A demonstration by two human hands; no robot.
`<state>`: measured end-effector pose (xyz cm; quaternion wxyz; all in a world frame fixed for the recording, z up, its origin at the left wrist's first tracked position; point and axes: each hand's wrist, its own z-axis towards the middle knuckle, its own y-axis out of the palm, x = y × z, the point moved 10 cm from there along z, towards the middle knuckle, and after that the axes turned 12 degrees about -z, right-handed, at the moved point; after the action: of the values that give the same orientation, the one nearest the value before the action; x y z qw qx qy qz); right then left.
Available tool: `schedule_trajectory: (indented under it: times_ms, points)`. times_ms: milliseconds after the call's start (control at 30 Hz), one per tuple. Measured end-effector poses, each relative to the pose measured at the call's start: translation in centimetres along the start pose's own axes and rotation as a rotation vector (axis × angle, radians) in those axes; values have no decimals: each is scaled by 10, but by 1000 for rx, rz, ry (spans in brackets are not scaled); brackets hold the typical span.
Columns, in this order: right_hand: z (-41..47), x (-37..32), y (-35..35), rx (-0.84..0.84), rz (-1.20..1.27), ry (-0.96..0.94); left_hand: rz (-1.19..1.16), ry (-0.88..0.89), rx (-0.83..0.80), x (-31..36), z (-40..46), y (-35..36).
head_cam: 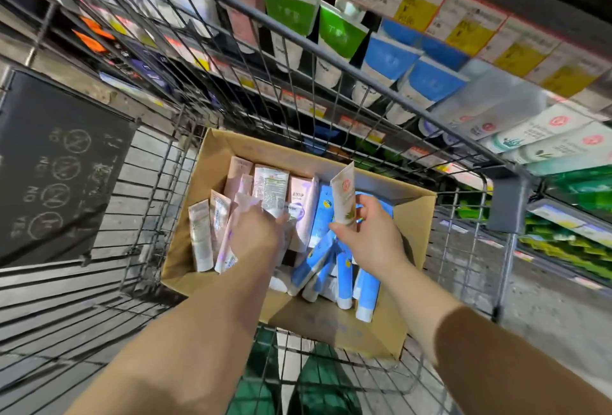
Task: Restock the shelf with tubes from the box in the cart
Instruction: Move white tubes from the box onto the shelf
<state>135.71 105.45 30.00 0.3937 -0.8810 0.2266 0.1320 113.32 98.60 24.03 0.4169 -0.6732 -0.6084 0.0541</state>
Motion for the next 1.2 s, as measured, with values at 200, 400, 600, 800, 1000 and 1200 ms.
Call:
schedule_trajectory:
  times_ms: [200, 400, 600, 800, 1000, 1200]
  points:
    - [-8, -8, -5, 21, -79, -30, -252, -53, -84, -6, -6, 2]
    - [-37, -36, -31, 47, -72, -58, -273, 21, -157, 4, -35, -28]
    - [-87, -54, -82, 182, -41, -77, -387, 176, -313, 48, -79, -58]
    - [-147, -56, -165, 343, 45, -108, -425, 470, -412, 143, -154, -79]
    - [-232, -9, -271, 545, 158, -122, -509, 715, -738, 246, -306, -51]
    - [-360, 122, -366, 735, 239, -110, -520, 815, -998, 292, -490, 35]
